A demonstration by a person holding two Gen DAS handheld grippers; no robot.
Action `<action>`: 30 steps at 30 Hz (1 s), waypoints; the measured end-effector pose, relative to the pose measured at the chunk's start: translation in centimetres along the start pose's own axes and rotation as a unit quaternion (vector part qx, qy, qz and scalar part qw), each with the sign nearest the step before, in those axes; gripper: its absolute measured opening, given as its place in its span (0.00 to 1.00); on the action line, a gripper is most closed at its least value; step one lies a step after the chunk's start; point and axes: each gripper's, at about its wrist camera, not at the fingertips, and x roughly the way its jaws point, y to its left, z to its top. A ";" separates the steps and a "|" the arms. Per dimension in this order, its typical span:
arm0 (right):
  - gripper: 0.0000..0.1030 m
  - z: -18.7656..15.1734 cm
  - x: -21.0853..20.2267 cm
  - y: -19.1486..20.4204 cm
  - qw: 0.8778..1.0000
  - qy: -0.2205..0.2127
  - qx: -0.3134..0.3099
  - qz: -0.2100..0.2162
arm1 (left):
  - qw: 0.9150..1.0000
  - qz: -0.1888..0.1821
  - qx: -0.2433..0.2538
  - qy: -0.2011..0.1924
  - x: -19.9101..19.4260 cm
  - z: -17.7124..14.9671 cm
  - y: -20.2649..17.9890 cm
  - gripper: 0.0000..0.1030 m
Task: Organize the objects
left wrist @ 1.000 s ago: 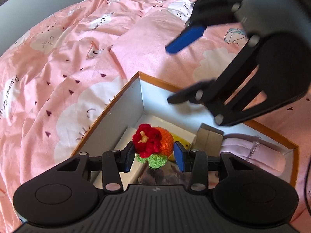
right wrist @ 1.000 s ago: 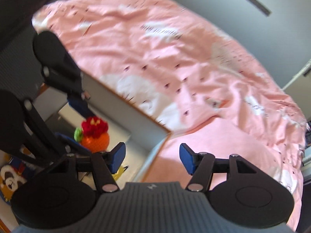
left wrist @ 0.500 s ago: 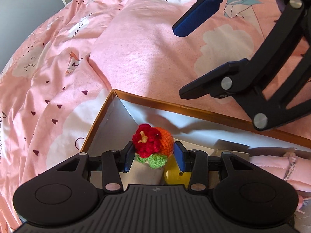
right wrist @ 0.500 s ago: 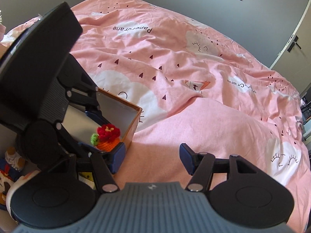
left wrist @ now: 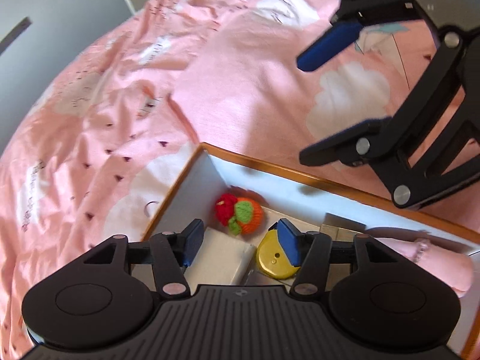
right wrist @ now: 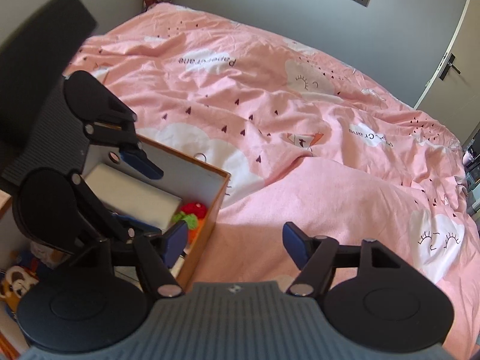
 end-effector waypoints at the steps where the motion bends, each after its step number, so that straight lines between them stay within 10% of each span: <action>1: 0.69 0.0 -0.6 0.3 1.000 -0.002 0.002 0.005 | 1.000 0.008 -0.009 -0.001 -0.9 -0.3 -0.1 0.68; 16: 0.80 -2.8 -11.1 8.7 0.994 -0.085 0.027 0.057 | 0.976 0.107 -0.179 -0.066 -16.1 -6.8 -2.7 0.77; 30: 0.94 -10.5 -15.0 14.2 0.965 -0.184 0.184 -0.009 | 0.907 0.226 -0.321 -0.154 -19.8 -15.4 -7.9 0.90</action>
